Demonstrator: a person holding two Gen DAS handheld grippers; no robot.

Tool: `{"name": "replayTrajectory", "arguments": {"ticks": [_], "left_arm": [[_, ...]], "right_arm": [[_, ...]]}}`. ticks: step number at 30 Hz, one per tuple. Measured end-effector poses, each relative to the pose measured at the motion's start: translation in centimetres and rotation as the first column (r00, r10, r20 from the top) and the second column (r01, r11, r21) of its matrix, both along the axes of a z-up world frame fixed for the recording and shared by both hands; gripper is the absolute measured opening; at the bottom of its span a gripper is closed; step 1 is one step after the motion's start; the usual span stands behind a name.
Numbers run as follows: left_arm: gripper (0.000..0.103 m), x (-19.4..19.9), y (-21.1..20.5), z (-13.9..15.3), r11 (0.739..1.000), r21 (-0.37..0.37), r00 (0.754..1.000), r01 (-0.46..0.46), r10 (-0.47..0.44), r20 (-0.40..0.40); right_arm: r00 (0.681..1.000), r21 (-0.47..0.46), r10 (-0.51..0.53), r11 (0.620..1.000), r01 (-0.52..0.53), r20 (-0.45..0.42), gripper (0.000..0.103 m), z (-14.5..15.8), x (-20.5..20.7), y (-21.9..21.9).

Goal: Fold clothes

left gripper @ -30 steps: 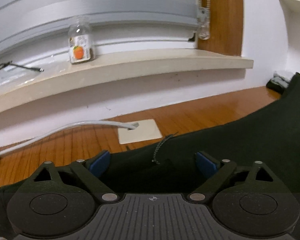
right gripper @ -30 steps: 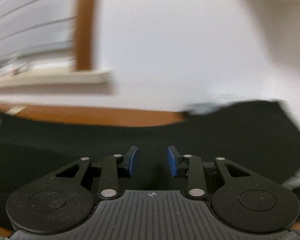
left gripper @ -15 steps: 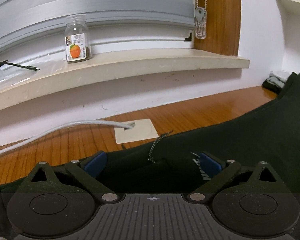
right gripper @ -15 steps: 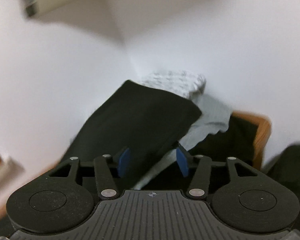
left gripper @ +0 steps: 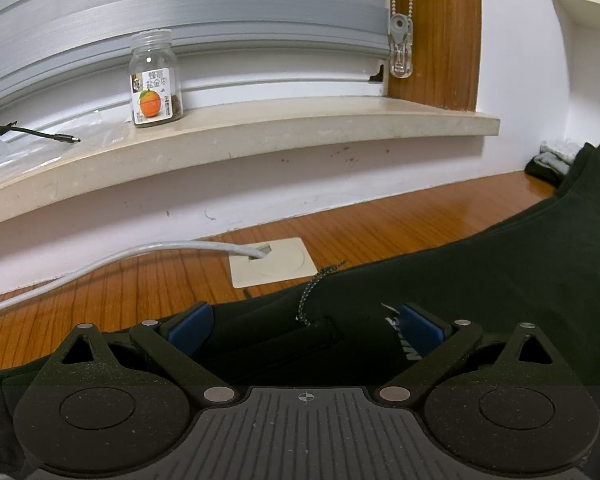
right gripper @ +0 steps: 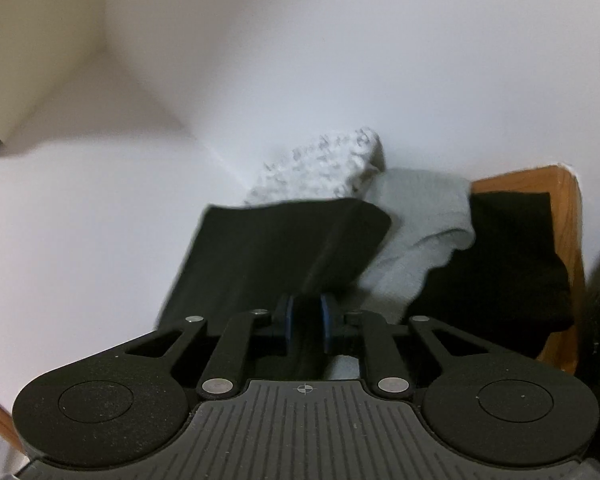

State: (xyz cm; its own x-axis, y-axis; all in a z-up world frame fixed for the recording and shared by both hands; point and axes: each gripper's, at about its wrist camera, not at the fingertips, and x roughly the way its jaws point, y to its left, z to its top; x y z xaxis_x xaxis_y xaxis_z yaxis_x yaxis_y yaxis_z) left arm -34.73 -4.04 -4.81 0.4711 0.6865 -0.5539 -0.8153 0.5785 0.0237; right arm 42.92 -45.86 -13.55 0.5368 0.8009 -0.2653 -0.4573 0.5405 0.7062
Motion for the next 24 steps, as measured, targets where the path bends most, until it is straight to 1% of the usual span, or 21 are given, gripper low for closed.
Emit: {"name": "replayTrajectory", "arguments": {"ticks": [2, 3, 4, 5, 6, 7, 8, 9, 10, 11, 12, 14, 17, 18, 20, 22, 23, 24], "left_arm": [[0.1, 0.0, 0.0, 0.0, 1.0, 0.001, 1.0, 0.0, 0.0, 0.0], [0.1, 0.0, 0.0, 0.0, 1.0, 0.001, 1.0, 0.0, 0.0, -0.001], [0.1, 0.0, 0.0, 0.0, 1.0, 0.002, 1.0, 0.001, -0.001, -0.001], [0.1, 0.0, 0.0, -0.1, 1.0, 0.003, 1.0, 0.001, -0.001, -0.001], [0.1, 0.0, 0.0, -0.1, 1.0, 0.004, 1.0, 0.0, 0.0, -0.001], [0.1, 0.0, 0.0, -0.1, 1.0, 0.005, 1.0, 0.0, 0.0, -0.001], [0.1, 0.0, -0.1, -0.1, 1.0, 0.006, 1.0, 0.0, 0.0, -0.002], [0.1, 0.0, -0.1, -0.1, 1.0, 0.007, 1.0, 0.0, 0.0, -0.002], [0.1, 0.1, -0.1, -0.1, 1.0, 0.008, 1.0, 0.0, 0.0, -0.003], [0.1, 0.1, 0.0, -0.1, 1.0, 0.007, 1.0, 0.0, 0.0, -0.002], [0.1, 0.0, 0.0, -0.1, 1.0, 0.007, 1.0, 0.0, 0.0, -0.001], [0.1, 0.0, 0.0, -0.1, 1.0, 0.007, 1.0, 0.002, -0.002, 0.001], [0.1, 0.0, -0.1, -0.1, 1.0, 0.009, 1.0, 0.004, -0.004, 0.001], [0.1, 0.0, -0.1, -0.1, 1.0, 0.009, 1.0, 0.004, -0.004, 0.002], [0.101, 0.0, 0.0, -0.1, 1.0, 0.009, 1.0, 0.005, -0.005, 0.004], [0.101, 0.0, 0.0, -0.1, 1.0, 0.01, 1.0, 0.006, -0.006, 0.005], [0.101, 0.0, 0.0, -0.1, 1.0, 0.01, 1.0, 0.007, -0.007, 0.006], [0.101, -0.1, 0.0, -0.1, 1.0, 0.011, 1.0, 0.008, -0.008, 0.006]], "right_arm": [[0.999, 0.03, 0.007, 1.0, -0.008, 0.043, 0.015, 0.6, -0.5, -0.1], [0.999, 0.035, 0.025, 0.999, -0.026, 0.045, 0.017, 0.6, -0.5, 0.1], [0.999, 0.02, 0.029, 0.999, -0.03, 0.043, 0.017, 0.6, -0.5, 0.4], [0.999, -0.001, 0.025, 1.0, -0.025, 0.031, 0.023, 0.5, -0.3, 0.7], [1.0, -0.011, 0.027, 1.0, -0.027, 0.005, 0.04, 0.1, -0.1, 1.0], [1.0, -0.022, 0.021, 1.0, -0.021, -0.016, 0.045, -0.2, 0.2, 1.1], [1.0, -0.041, 0.003, 0.999, -0.004, -0.029, 0.038, -0.4, 0.4, 1.3], [1.0, -0.047, -0.016, 0.999, 0.015, -0.023, 0.03, -0.5, 0.3, 1.3], [1.0, -0.033, -0.023, 0.999, 0.022, -0.012, 0.025, -0.5, 0.1, 1.1], [1.0, -0.017, -0.022, 1.0, 0.022, -0.009, 0.014, -0.4, -0.1, 1.0], [1.0, -0.019, -0.017, 1.0, 0.017, 0.011, 0.01, 0.2, -0.5, 1.0], [0.997, -0.047, 0.008, 0.999, -0.005, 0.078, 0.008, 2.1, -1.6, 1.6], [0.983, -0.091, 0.049, 0.995, -0.033, 0.176, 0.008, 4.9, -3.2, 2.4], [0.975, -0.103, 0.079, 0.993, -0.058, 0.209, 0.008, 5.9, -4.2, 3.0], [0.947, -0.128, 0.163, 0.983, -0.132, 0.275, 0.008, 8.2, -6.9, 4.9], [0.909, -0.157, 0.246, 0.967, -0.203, 0.338, 0.007, 10.4, -9.7, 6.8], [0.882, -0.175, 0.292, 0.954, -0.243, 0.369, 0.007, 11.3, -11.3, 8.0], [0.848, -0.196, 0.351, 0.935, -0.296, 0.397, 0.007, 12.0, -13.7, 9.1]]}}
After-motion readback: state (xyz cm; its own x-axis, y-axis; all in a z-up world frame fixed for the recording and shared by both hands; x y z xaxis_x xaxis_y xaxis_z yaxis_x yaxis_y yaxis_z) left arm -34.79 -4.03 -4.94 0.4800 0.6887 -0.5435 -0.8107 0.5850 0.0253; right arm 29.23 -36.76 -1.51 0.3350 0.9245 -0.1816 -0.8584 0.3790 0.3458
